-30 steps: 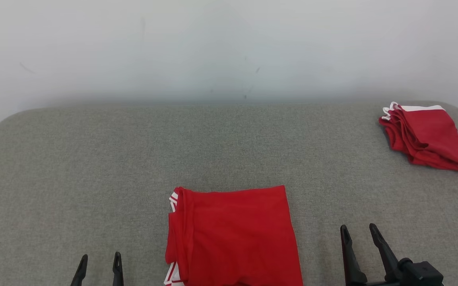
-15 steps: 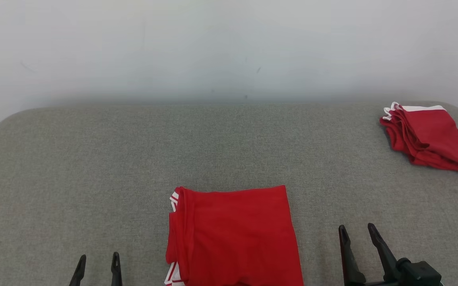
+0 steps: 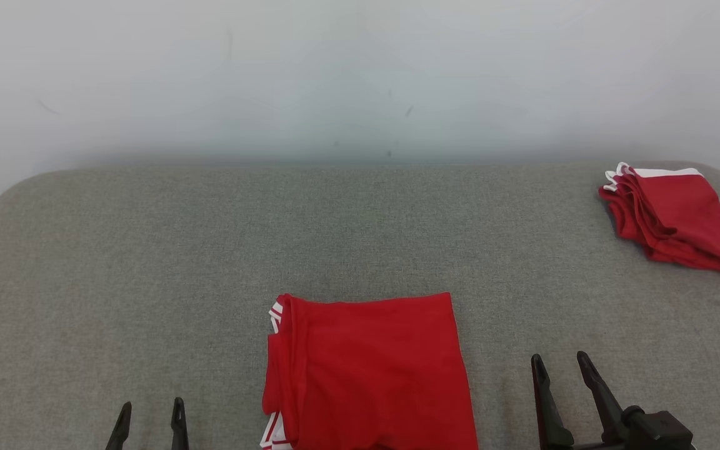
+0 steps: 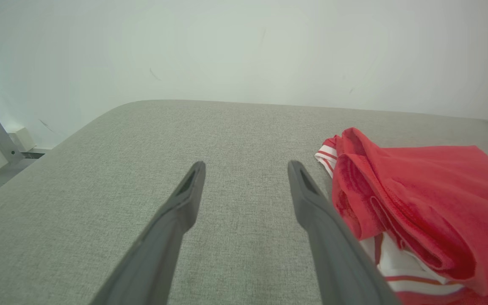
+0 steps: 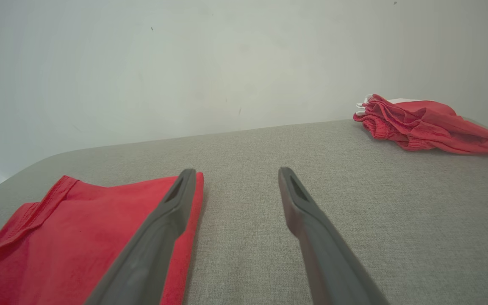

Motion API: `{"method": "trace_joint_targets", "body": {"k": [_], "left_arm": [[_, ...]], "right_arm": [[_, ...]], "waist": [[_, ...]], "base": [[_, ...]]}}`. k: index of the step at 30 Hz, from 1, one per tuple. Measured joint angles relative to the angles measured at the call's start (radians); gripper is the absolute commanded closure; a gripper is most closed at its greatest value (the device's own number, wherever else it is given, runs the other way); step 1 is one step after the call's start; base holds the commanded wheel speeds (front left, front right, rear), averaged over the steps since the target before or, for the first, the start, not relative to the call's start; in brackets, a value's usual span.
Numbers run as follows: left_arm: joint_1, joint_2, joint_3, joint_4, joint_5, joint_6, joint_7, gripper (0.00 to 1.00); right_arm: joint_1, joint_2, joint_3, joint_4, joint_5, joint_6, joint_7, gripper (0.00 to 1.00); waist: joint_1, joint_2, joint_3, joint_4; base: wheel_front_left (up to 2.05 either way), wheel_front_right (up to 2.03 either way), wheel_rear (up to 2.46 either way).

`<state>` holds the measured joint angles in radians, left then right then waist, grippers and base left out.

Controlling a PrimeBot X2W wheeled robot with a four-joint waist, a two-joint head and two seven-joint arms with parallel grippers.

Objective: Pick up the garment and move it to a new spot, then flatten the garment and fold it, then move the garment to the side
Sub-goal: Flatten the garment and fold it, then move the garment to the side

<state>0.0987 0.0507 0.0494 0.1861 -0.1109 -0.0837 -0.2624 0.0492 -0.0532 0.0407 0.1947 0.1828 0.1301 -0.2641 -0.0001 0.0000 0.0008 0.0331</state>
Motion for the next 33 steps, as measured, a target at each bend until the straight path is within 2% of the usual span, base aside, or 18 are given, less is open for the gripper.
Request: {"method": "trace_joint_targets", "body": {"k": [13,18,25,27,33], "left_arm": [[0.0,0.0,0.014,0.004,0.01,-0.006,0.0,0.0],[-0.001,0.0,0.017,0.008,0.011,-0.012,0.0,0.0],[-0.002,0.0,0.016,0.011,0.011,-0.014,0.0,0.0],[-0.002,0.0,0.012,0.014,0.01,-0.014,0.0,0.0],[-0.004,0.0,-0.001,0.017,0.009,-0.017,0.0,0.0]], "right_arm": [[-0.002,0.001,0.007,0.01,0.002,0.0,0.0,0.0],[-0.011,0.001,0.043,0.041,0.008,0.0,0.0,0.0],[-0.114,0.0,0.132,0.15,-0.001,0.0,0.0,0.0],[-0.179,-0.002,0.183,0.235,-0.014,0.0,0.0,0.0],[-0.321,-0.003,0.209,0.462,-0.017,0.0,0.0,0.0]], "waist": [[0.0001,0.0,-0.002,-0.001],[0.0,0.0,-0.004,-0.001],[0.0001,0.0,-0.006,0.003],[0.0,0.0,-0.007,0.008],[0.0,0.0,-0.01,0.029]], "base": [[0.0,0.0,0.0],[0.0,0.0,0.0],[0.0,0.0,0.0],[0.0,0.0,0.0],[0.0,0.0,0.0]]}}
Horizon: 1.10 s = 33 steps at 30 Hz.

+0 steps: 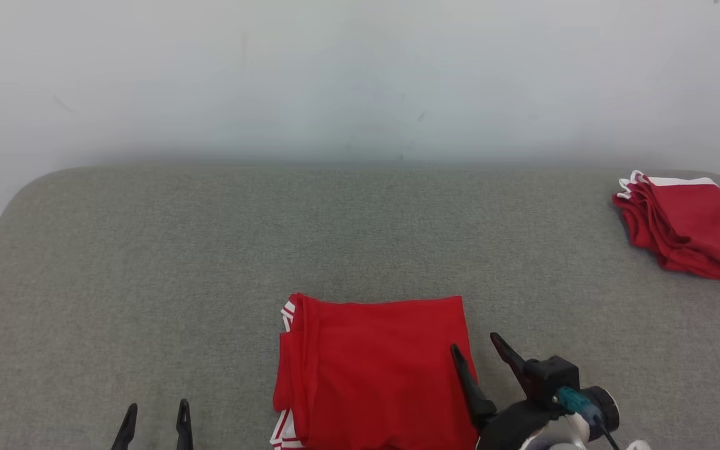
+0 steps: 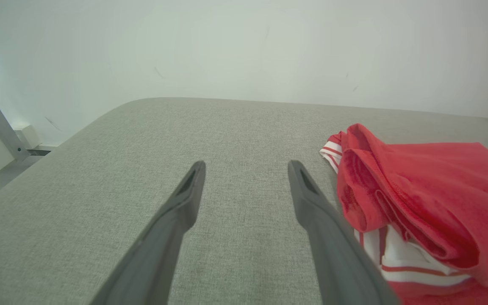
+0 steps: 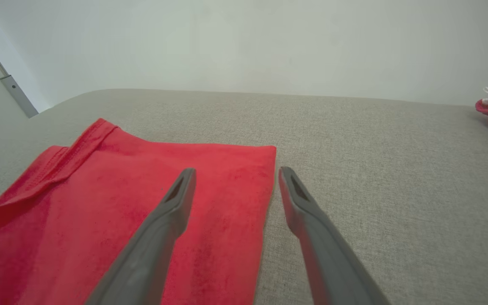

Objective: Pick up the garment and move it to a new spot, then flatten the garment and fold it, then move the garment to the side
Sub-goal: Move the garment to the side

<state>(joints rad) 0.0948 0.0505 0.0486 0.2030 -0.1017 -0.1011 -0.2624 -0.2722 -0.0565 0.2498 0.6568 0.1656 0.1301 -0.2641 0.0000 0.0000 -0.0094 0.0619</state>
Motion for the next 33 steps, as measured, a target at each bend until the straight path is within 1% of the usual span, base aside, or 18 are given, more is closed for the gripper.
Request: {"method": "trace_joint_targets", "body": {"k": [1,2,6,12,16,19,20,21,22,25,29,33], "left_arm": [[0.0,0.0,-0.001,0.0,0.0,-0.001,0.0,0.0],[0.0,0.0,-0.001,0.0,0.0,-0.001,0.0,0.0],[0.0,0.0,-0.006,0.003,-0.006,0.0,0.0,0.0],[-0.001,0.0,-0.017,0.007,-0.011,0.001,0.0,0.0],[-0.003,0.0,-0.017,0.009,-0.012,0.004,0.0,0.0],[-0.004,0.0,-0.018,0.011,-0.012,0.004,0.0,0.0],[-0.005,0.0,-0.018,0.011,-0.012,0.004,0.0,0.0],[-0.005,0.0,-0.017,0.012,-0.014,0.004,0.0,0.0],[-0.006,0.0,-0.016,0.012,-0.014,0.004,0.0,0.0],[-0.007,0.0,-0.015,0.011,-0.016,0.006,0.0,0.0],[-0.007,0.0,-0.014,0.004,-0.022,0.013,0.0,0.0],[-0.016,0.0,-0.014,-0.003,-0.024,0.017,0.0,0.0]], "right_arm": [[-0.021,0.0,-0.002,0.037,0.001,0.0,0.0,0.0],[-0.021,0.0,-0.002,0.037,0.001,0.0,0.0,0.0],[-0.091,0.002,-0.015,0.177,0.01,0.0,0.007,0.0],[-0.152,0.004,0.01,0.346,0.039,0.0,0.012,0.0],[-0.18,0.004,0.06,0.408,0.129,0.0,0.052,0.0],[-0.185,0.004,0.108,0.416,0.205,0.0,0.066,0.0],[-0.187,0.003,0.125,0.415,0.233,0.0,0.075,0.4],[-0.189,0.002,0.143,0.412,0.262,0.0,0.08,0.61],[-0.19,0.003,0.159,0.412,0.28,0.0,0.08,1.0],[-0.203,0.005,0.191,0.429,0.301,0.0,0.074,1.0],[-0.256,-0.004,0.219,0.467,0.269,0.0,0.043,1.0],[-0.337,-0.054,0.23,0.477,0.257,0.0,0.026,1.0]], "waist": [[0.0,0.0,0.0,0.004],[0.0,0.0,0.0,0.004],[0.0,0.0,-0.001,0.022],[0.0001,0.0,0.004,0.045],[0.0,0.0,0.008,0.06],[0.0,0.0,0.011,0.067],[0.0,0.0,0.011,0.068],[0.0,0.0,0.011,0.069],[0.0,0.0,0.011,0.068],[0.0,0.0,0.011,0.065],[0.0,0.0,0.017,0.054],[0.0001,0.0,0.035,0.041]], "base": [[0.0,0.0,0.0],[0.0,0.0,0.0],[0.0,0.0,0.0],[0.0,0.0,0.0],[0.0,0.0,0.0],[0.0,0.0,0.0],[0.0,0.0,0.0],[0.0,0.0,0.0],[0.0,0.0,0.0],[0.0,0.0,0.0],[0.0,0.0,0.0],[0.0,0.0,0.0]]}}
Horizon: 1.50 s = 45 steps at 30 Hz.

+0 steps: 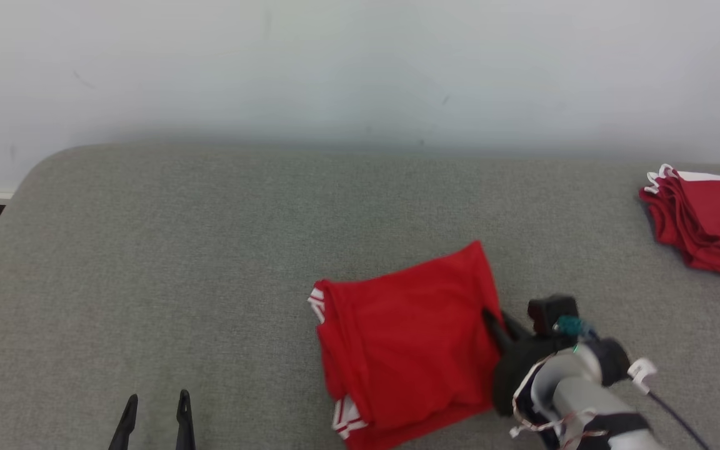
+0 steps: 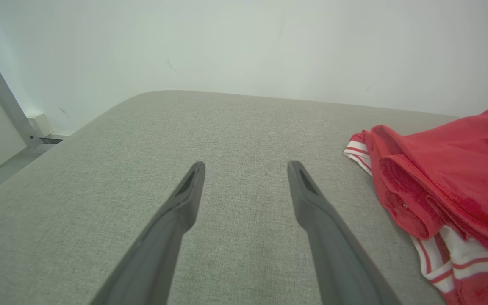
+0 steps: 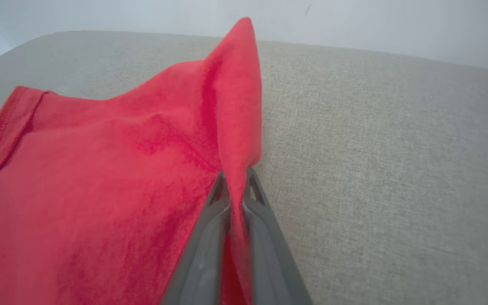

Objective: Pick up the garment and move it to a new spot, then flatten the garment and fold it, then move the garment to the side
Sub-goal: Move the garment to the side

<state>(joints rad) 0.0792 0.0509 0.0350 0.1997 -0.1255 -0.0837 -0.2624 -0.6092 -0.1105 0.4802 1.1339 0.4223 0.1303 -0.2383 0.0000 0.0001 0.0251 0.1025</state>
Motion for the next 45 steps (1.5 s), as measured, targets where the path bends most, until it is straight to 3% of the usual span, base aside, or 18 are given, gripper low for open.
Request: {"method": "trace_joint_targets", "body": {"k": [6,21,33,45], "left_arm": [[-0.02,0.0,-0.003,-0.012,-0.007,0.005,0.0,0.0],[-0.159,-0.001,-0.012,-0.075,0.009,-0.013,0.0,0.0],[-0.225,0.007,0.01,-0.123,0.059,-0.032,0.0,0.0],[-0.249,0.021,0.006,-0.189,0.073,-0.041,0.0,0.0]], "right_arm": [[-0.118,-0.095,0.056,-0.003,-0.012,0.0,0.015,1.0],[-0.419,-0.406,0.184,-0.077,0.009,0.0,0.108,1.0],[-0.579,-0.561,0.247,-0.092,0.052,0.0,0.182,1.0],[-0.705,-0.703,0.305,-0.095,0.077,0.0,0.258,1.0]], "waist": [[0.0,0.0,0.037,-0.025],[0.0002,0.0001,0.22,-0.081],[0.0003,0.0002,0.363,-0.127],[0.0002,0.0001,0.428,-0.141]], "base": [[0.0,0.0,0.0],[0.0,0.0,0.0],[0.0,0.0,0.0],[0.0,0.0,0.0]]}}
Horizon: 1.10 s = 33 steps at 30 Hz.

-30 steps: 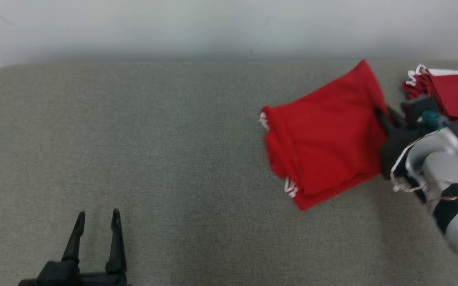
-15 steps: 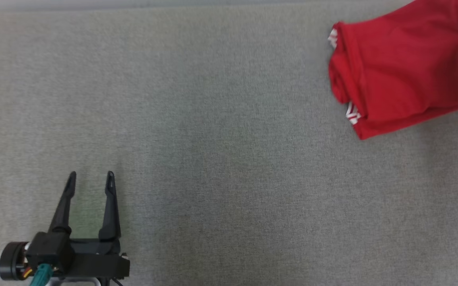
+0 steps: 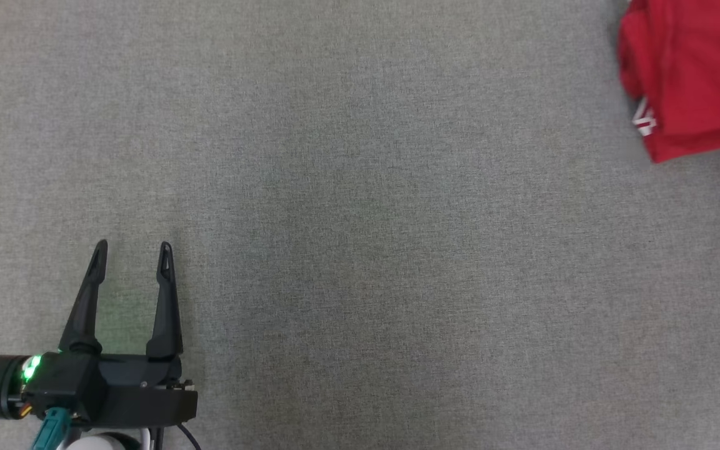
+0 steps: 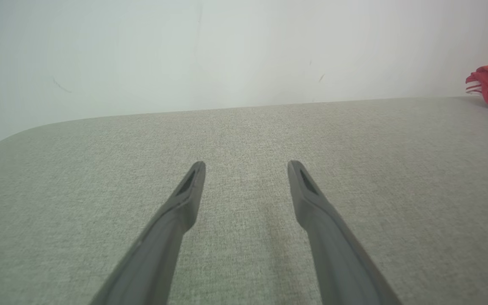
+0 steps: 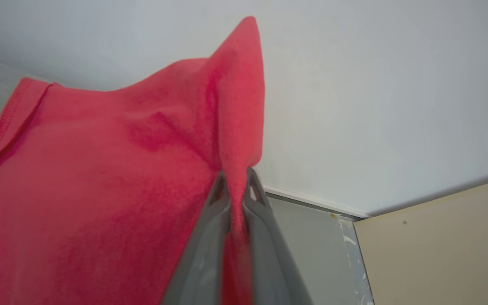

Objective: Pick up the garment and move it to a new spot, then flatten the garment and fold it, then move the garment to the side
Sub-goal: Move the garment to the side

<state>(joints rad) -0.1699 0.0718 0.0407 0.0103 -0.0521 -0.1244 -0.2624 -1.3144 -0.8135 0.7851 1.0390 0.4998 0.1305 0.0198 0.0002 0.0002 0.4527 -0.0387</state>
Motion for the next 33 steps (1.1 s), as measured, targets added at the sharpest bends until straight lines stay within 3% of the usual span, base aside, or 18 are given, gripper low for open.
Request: {"method": "trace_joint_targets", "body": {"k": [7,15,16,17,26,33], "left_arm": [[-0.003,0.0,-0.003,-0.045,0.004,0.0,0.0,0.0],[-0.003,-0.001,0.002,-0.059,0.004,-0.004,0.0,0.0],[-0.003,-0.001,0.003,-0.06,0.004,-0.005,0.0,0.0],[-0.002,-0.001,0.005,-0.061,0.004,-0.005,0.0,0.0],[0.003,-0.003,0.016,-0.045,0.004,-0.005,0.0,0.0],[0.047,-0.01,0.036,-0.009,-0.006,-0.004,0.0,0.0]], "right_arm": [[-0.044,-0.07,0.035,0.012,-0.01,0.0,0.032,1.0],[-0.045,-0.083,0.044,0.045,0.001,0.0,0.029,1.0],[-0.045,-0.083,0.044,0.049,0.002,0.0,0.028,0.69],[-0.045,-0.083,0.044,0.051,0.002,0.0,0.022,0.0],[-0.058,-0.067,0.026,0.082,0.001,0.0,-0.065,0.0],[-0.026,0.025,-0.019,0.074,0.041,0.0,-0.209,0.0]], "waist": [[-0.0001,0.0,0.023,0.003],[-0.0001,-0.0001,0.033,0.007],[-0.0001,-0.0001,0.035,0.007],[-0.0001,-0.0001,0.036,0.007],[-0.0001,-0.0001,0.01,0.005],[-0.0003,-0.0002,-0.056,0.001]], "base": [[0.0,0.0,0.0],[0.0,0.0,0.0],[0.0,0.0,0.0],[0.0,0.0,0.0],[0.0,0.0,0.0],[0.0,0.0,0.0]]}}
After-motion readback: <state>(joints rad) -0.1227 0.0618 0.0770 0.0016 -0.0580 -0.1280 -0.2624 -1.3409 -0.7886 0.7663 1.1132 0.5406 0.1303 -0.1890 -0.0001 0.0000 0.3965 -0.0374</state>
